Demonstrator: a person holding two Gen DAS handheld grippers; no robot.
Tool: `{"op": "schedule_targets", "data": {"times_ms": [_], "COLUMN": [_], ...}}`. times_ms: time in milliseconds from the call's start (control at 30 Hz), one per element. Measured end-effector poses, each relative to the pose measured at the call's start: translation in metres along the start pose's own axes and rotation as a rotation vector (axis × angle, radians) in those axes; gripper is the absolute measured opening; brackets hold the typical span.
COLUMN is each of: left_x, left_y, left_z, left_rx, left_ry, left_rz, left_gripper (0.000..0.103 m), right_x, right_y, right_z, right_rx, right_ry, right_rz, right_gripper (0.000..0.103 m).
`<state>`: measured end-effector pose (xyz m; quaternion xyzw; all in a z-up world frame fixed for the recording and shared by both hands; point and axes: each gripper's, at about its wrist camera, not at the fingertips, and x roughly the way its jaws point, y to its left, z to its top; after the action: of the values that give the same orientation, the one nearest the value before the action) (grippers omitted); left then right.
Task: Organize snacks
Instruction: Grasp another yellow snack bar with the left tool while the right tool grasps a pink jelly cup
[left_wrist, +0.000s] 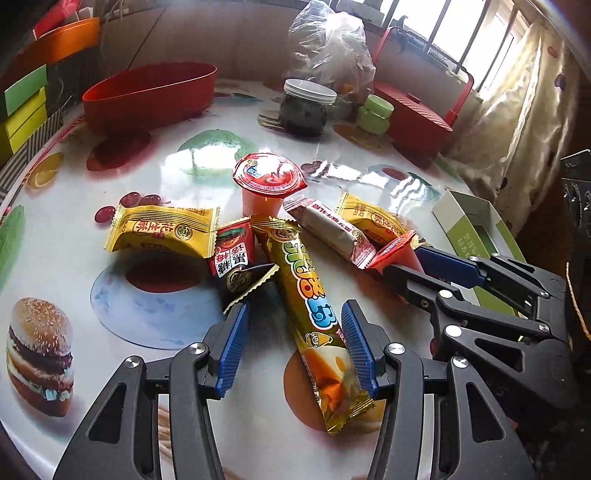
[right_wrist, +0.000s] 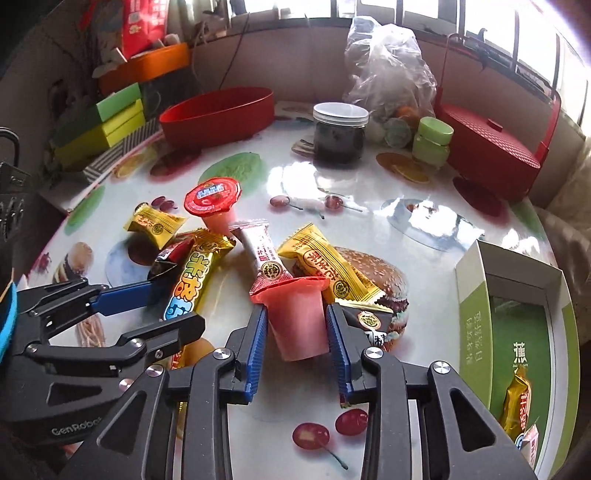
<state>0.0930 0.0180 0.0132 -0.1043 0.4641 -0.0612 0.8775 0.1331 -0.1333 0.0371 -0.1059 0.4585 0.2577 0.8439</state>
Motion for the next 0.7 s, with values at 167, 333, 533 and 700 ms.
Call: {"op": "schedule_targets", "data": {"times_ms": [167, 333, 533, 700], "left_x": [-0.001, -0.0013, -0.0019, -0.0032], "left_y": [-0.0003, 0.0, 0.0081, 0.0076], "left_z": [-0.0005, -0.0011, -0.0007, -0.0025], "left_rx": [0.007, 0.013, -0.009, -0.004], "left_ry": [0.002, 0.001, 0.0, -0.002], "left_rz": [-0.006, 0.009, 0.008, 0.021], "left_gripper": [0.053, 0.045, 0.027, 0.025], "right_x": [0.0057, 0.0097, 0.0074, 0.0043], "right_y": [-0.0003, 0.0004, 0.0024, 0.0044], "right_z": [0.0024, 0.0013, -0.0021, -0.0049], "right_rx": [0.002, 0.005, 0.011, 0.014], "right_ry": [0.015, 0.029, 0.021, 0.016], "right_rz": [0.011, 0.013, 0.019, 0.021], "right_gripper": [0.033, 0.032, 0.031, 0.031]}}
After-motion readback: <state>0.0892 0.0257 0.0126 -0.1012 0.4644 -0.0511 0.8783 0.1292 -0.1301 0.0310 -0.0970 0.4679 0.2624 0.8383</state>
